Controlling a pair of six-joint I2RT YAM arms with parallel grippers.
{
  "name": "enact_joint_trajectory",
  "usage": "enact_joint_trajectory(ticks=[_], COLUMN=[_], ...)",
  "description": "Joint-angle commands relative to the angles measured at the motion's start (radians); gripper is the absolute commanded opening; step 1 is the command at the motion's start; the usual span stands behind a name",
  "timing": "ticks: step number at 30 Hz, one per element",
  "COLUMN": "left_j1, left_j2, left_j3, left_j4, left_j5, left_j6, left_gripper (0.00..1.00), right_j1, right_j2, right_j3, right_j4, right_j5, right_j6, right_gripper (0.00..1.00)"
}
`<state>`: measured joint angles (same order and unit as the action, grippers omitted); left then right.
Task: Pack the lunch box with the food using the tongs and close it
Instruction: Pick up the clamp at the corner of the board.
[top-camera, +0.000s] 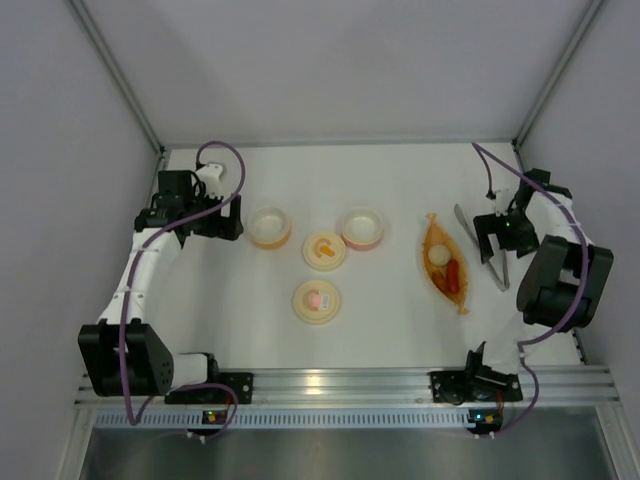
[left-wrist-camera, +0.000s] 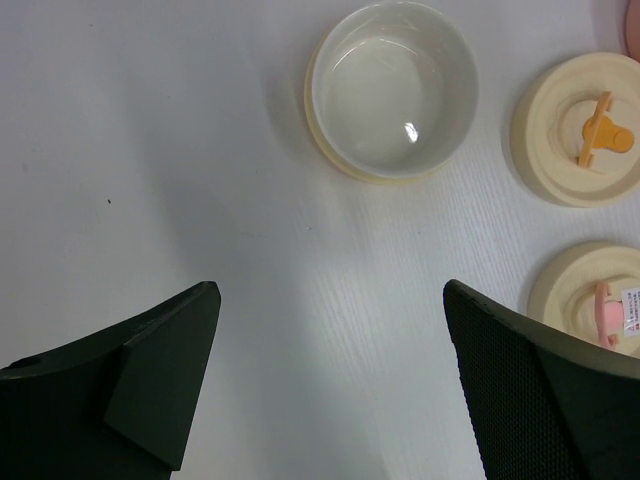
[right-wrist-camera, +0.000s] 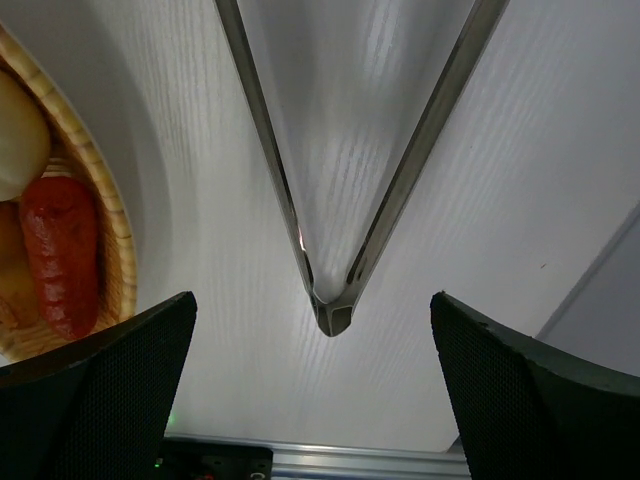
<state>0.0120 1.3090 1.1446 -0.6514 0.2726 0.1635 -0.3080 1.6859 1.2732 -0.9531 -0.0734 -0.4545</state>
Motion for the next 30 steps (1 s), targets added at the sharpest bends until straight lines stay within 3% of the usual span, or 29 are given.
enact_joint_trajectory(ticks=[1, 18, 30], left_j1=[0.0, -0.001, 0.0], left_j2=[0.001, 0.096, 0.16], left_j3=[0.037, 0.089, 0.095], left_j4=[0.015, 0.01, 0.035], left_j5=[0.004, 0.048, 0.068], left_j6=[-0.01, -0.024, -0.035], left_gripper=[0.98, 0.98, 0.98], right_j1=[-0.006, -0.006, 0.024], right_j2=[0.021, 0.262, 0.377], right_j3=[0.022, 0.141, 0.267], right_j4=[0.016, 0.08, 0.048], right_j5=[0.02, 0.009, 0.012], right_j6=[-0.021, 0.008, 0.04], right_gripper=[0.99, 0.99, 0.85])
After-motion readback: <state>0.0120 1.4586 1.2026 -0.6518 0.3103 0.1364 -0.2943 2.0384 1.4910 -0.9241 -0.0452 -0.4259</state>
